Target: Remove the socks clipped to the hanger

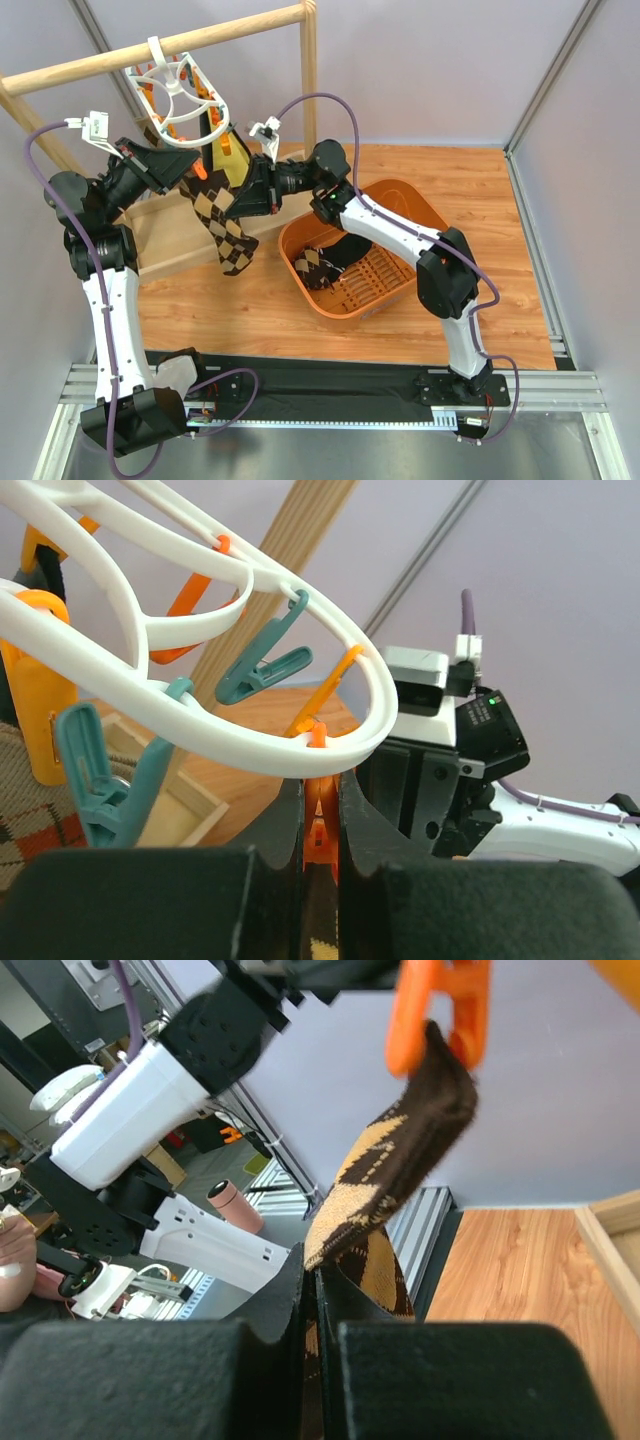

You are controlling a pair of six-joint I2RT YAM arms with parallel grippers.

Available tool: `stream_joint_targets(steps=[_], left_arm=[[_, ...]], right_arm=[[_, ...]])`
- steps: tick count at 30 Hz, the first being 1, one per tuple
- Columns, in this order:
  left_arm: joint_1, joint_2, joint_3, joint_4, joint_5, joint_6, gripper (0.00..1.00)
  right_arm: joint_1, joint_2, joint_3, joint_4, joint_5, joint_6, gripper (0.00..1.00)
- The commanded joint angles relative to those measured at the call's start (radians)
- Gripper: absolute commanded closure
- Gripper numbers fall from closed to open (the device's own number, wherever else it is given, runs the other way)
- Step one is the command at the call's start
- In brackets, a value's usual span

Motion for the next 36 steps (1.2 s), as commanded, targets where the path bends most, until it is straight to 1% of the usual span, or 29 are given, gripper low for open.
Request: stream_joint_targets(steps=[1, 4, 5, 7, 9, 11, 12, 13, 14, 16, 17, 19, 20, 21, 22, 23, 25, 26, 27, 28, 29, 30, 31, 32, 33, 34, 35, 36], left_arm=[[-0.003, -0.005, 0.042, -0.008, 0.002, -0.002, 1.0], [-0.003, -0.01, 0.045, -0.031, -0.003, 0.012, 1.0], [-0.003, -0.011, 0.047, -0.04, -0.003, 0.021, 1.0], [-0.005, -0.014, 0.047, -0.041, -0.003, 0.021, 1.0], [-0.005, -0.019, 0.047, -0.043, -0.003, 0.021, 1.0], [-0.005, -0.024, 0.042, -0.043, -0.003, 0.021, 1.0], [-0.003, -0.028, 0.044, -0.051, 0.002, 0.025, 1.0], [-0.003, -0.031, 0.045, -0.069, 0.002, 0.048, 1.0], [-0.005, -0.034, 0.059, -0.116, -0.001, 0.067, 1.0], [-0.005, -0.042, 0.075, -0.158, -0.012, 0.107, 0.99], [-0.005, -0.047, 0.076, -0.175, -0.018, 0.113, 0.99], [-0.005, -0.059, 0.059, -0.176, -0.033, 0.107, 0.98], [-0.005, -0.06, 0.053, -0.173, -0.039, 0.104, 0.94], [-0.006, -0.067, 0.046, -0.164, -0.041, 0.099, 0.91], [-0.006, -0.068, 0.03, -0.152, -0.043, 0.085, 0.83], [-0.009, -0.068, 0.024, -0.144, -0.047, 0.082, 0.78], [-0.011, -0.065, 0.019, -0.143, -0.046, 0.079, 0.68], [-0.011, -0.065, 0.019, -0.144, -0.044, 0.078, 0.61], [-0.011, -0.064, 0.019, -0.147, -0.041, 0.078, 0.58], [-0.011, -0.065, 0.019, -0.149, -0.038, 0.079, 0.52], [-0.011, -0.068, 0.021, -0.156, -0.035, 0.081, 0.5], [-0.011, -0.071, 0.021, -0.167, -0.035, 0.085, 0.48], [-0.011, -0.074, 0.029, -0.176, -0.032, 0.104, 0.47], [-0.012, -0.079, 0.033, -0.222, -0.036, 0.114, 0.44], [-0.011, -0.083, 0.038, -0.254, -0.044, 0.14, 0.43], [-0.012, -0.087, 0.055, -0.328, -0.053, 0.156, 0.41], [-0.011, -0.083, 0.064, -0.363, -0.067, 0.168, 0.4], [-0.012, -0.079, 0.071, -0.395, -0.075, 0.18, 0.39]], right_arm=[[-0.017, -0.062, -0.073, 0.001, 0.007, -0.03, 1.0], [-0.034, -0.108, -0.139, -0.06, 0.019, -0.1, 1.0], [-0.048, -0.125, -0.184, -0.103, 0.032, -0.119, 1.0], [-0.066, -0.178, -0.225, -0.158, 0.054, -0.18, 1.0], [-0.098, -0.223, -0.28, -0.279, 0.109, -0.243, 1.0], [-0.132, -0.321, -0.289, -0.475, 0.178, -0.342, 1.0], [-0.138, -0.362, -0.266, -0.758, 0.289, -0.407, 1.0], [-0.138, -0.43, -0.257, -0.896, 0.372, -0.544, 1.0], [-0.138, -0.465, -0.257, -1.078, 0.516, -0.579, 1.0], [-0.138, -0.548, -0.295, -1.189, 0.612, -0.652, 1.0], [-0.14, -0.571, -0.314, -1.267, 0.694, -0.671, 1.0], [-0.14, -0.603, -0.355, -1.334, 0.788, -0.696, 1.0], [-0.14, -0.623, -0.363, -1.393, 0.883, -0.713, 1.0], [-0.141, -0.633, -0.367, -1.411, 0.926, -0.722, 1.0], [-0.14, -0.64, -0.374, -1.428, 0.965, -0.731, 1.0], [-0.14, -0.645, -0.371, -1.456, 1.035, -0.742, 1.0], [-0.141, -0.64, -0.371, -1.479, 1.111, -0.745, 1.0], [-0.141, -0.63, -0.374, -1.493, 1.201, -0.739, 1.0], [-0.141, -0.622, -0.378, -1.497, 1.239, -0.733, 0.99], [-0.141, -0.611, -0.392, -1.5, 1.273, -0.727, 1.0], [-0.143, -0.604, -0.397, -1.505, 1.328, -0.713, 1.0], [-0.143, -0.585, -0.401, -1.51, 1.349, -0.696, 0.93], [-0.143, -0.578, -0.403, -1.517, 1.367, -0.682, 0.89], [-0.141, -0.57, -0.397, -1.537, 1.41, -0.67, 0.84], [-0.141, -0.562, -0.394, -1.543, 1.43, -0.649, 0.83], [-0.14, -0.559, -0.389, -1.55, 1.454, -0.639, 0.83], [-0.14, -0.559, -0.384, -1.563, 1.506, -0.633, 0.79], [-0.14, -0.556, -0.358, -1.572, 1.534, -0.619, 0.77]])
